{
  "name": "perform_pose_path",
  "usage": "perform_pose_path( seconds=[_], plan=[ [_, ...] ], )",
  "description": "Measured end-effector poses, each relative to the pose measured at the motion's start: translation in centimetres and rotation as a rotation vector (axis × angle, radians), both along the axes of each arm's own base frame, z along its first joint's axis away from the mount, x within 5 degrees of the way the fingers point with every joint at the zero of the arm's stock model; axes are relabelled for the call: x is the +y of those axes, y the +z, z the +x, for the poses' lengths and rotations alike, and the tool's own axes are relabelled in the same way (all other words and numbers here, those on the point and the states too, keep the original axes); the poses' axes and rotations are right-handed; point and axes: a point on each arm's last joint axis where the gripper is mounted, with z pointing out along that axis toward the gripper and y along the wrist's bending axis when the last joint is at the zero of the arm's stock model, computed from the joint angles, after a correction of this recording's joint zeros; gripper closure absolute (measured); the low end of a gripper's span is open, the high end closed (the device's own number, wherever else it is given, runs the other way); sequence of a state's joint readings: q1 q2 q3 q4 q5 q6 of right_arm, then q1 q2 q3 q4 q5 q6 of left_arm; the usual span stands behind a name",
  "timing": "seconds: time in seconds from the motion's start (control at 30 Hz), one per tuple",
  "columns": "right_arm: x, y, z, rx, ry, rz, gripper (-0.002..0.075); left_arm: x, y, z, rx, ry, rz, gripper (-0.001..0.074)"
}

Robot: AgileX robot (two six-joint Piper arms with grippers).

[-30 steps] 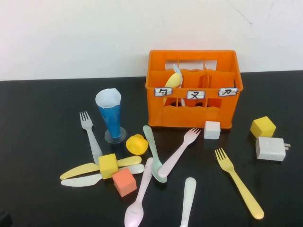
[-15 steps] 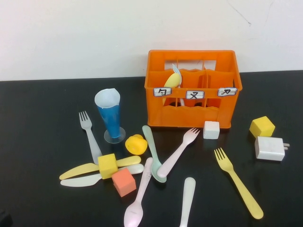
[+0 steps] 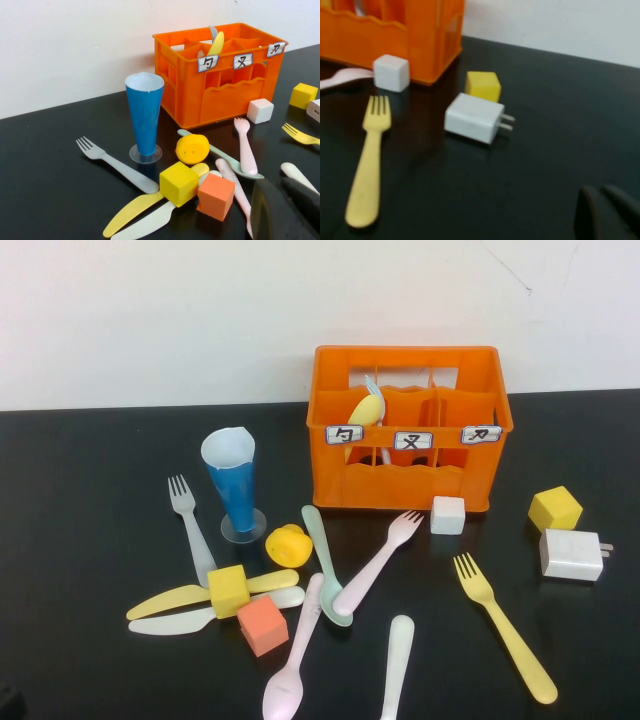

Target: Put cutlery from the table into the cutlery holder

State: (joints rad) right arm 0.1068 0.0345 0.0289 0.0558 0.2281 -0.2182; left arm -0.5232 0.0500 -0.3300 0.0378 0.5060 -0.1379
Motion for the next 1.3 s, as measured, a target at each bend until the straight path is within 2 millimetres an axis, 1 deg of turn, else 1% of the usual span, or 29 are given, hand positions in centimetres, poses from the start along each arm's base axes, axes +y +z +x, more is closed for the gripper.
perform_pose_path(
  seconds=[0.27, 0.37, 0.6, 1.3],
  plan=[
    [-0.41, -0.60, -0.44, 0.061, -0.051, 0.023, 0.0729, 0.00, 0.00, 0.00, 0.000, 0.000, 0.000, 0.0736],
    [-0.49, -0.61, -0.47, 0.060, -0.060, 0.021, 0.0729, 0.00, 0.00, 0.00, 0.000, 0.000, 0.000, 0.0736],
    [-0.53, -0.60, -0.48, 0.069, -0.083, 0.082, 0.0729, 0.00, 0.00, 0.00, -0.001, 0.000, 0.002, 0.0736],
    [-0.61, -0.62, -0.48, 0.070, -0.098, 0.081, 0.0729, 0.00, 0.00, 0.00, -0.002, -0.001, 0.003, 0.0736]
  ],
)
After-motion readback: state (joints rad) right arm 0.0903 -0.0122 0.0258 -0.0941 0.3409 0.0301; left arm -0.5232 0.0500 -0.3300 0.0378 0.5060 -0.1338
